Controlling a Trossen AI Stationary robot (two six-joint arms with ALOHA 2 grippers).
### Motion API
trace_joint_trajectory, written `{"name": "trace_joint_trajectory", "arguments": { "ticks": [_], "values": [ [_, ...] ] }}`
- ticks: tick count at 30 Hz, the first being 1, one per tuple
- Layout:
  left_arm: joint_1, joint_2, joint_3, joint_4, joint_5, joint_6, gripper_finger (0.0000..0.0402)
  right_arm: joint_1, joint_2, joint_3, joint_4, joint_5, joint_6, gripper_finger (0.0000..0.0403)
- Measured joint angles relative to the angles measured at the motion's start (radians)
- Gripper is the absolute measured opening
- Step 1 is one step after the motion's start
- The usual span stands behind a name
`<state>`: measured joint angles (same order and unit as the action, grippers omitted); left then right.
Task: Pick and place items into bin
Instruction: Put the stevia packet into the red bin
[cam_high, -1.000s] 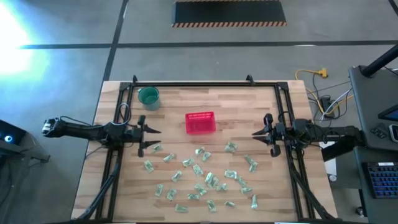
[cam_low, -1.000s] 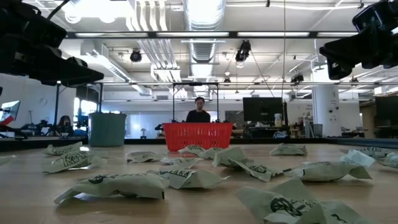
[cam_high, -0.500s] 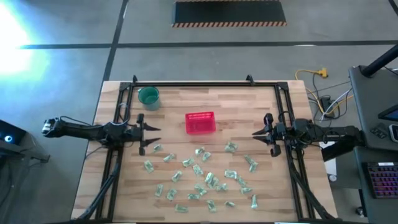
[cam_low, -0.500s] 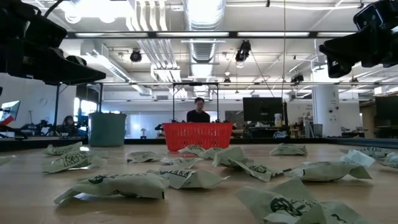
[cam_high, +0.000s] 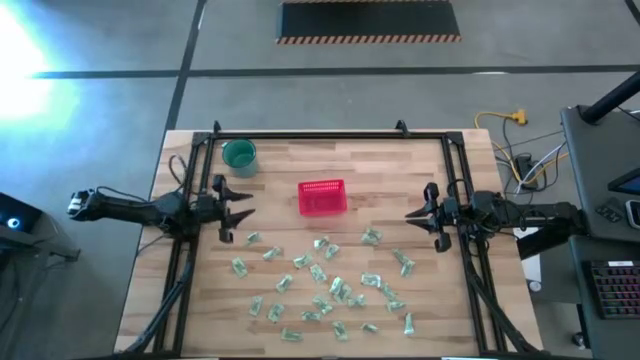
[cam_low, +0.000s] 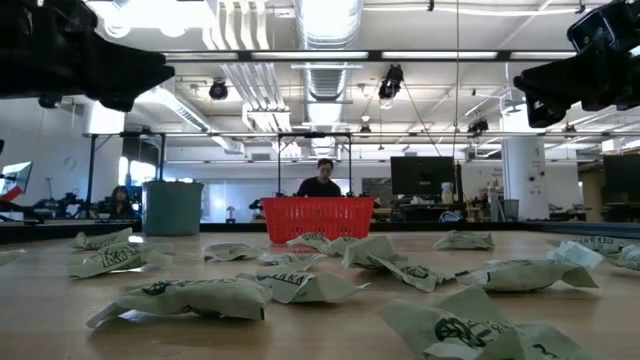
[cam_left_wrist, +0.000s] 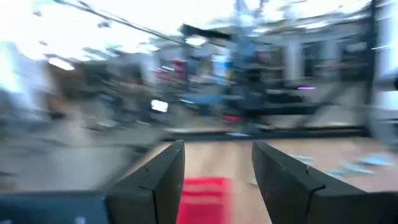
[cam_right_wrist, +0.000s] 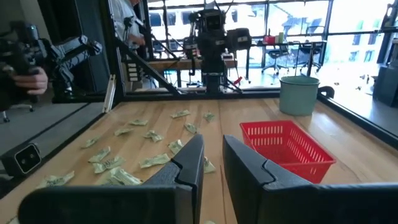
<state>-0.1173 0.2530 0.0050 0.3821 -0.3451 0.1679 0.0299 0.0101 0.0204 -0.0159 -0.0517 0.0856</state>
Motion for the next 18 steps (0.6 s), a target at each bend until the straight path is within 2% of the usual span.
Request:
{"name": "trace_joint_trajectory", "arguments": {
  "ticks": [4,8,18],
  "values": [
    [0.000,-0.001,0.000,0.046,-0.119,0.107,0.0171,0.000,0.000,0.000,0.000,0.000,-0.019,0.0052],
    [0.000,0.000,0.000,0.076,-0.126,0.105,0.0171,0.000,0.001,0.000,0.000,0.002,-0.064,0.0052],
    [0.000,0.000,0.000,0.081,-0.126,0.108,0.0171,0.000,0.003,0.000,0.000,0.003,-0.019,0.0052]
  ]
}}
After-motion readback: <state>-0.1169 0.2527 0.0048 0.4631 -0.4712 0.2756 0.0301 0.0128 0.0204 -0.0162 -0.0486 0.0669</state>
